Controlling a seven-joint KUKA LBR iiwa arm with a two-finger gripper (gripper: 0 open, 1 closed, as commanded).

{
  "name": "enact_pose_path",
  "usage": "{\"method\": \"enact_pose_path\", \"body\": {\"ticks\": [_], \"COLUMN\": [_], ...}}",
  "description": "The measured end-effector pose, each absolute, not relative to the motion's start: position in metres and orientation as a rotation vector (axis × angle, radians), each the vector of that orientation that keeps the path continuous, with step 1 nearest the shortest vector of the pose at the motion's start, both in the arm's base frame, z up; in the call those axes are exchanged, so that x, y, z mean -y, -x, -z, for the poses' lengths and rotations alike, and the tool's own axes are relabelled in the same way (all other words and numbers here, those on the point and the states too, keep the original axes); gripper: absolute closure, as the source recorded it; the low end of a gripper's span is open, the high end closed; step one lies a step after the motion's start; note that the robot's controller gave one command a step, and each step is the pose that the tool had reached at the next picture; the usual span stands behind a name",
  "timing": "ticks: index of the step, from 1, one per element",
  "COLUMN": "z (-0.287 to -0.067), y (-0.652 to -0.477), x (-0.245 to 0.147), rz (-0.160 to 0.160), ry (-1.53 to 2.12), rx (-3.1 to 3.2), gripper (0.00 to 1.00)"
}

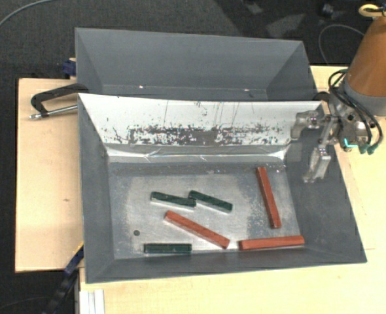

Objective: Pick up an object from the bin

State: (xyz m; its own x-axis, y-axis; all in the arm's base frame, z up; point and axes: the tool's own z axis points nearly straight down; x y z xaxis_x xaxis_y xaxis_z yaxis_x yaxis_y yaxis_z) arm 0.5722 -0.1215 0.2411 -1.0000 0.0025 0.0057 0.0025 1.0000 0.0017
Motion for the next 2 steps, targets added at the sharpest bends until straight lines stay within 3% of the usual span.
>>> {"method": "enact_pose_path", "body": {"ticks": [1,2], "z": [-0.119,-0.069], "y": [-0.558,-0.559], "x": [0.031,-0.020], "rz": [0.007,0.006], "ry": [-0.236,-0.412], "rx": [3.126,3.111], "gripper": [0.00,0.00]}}
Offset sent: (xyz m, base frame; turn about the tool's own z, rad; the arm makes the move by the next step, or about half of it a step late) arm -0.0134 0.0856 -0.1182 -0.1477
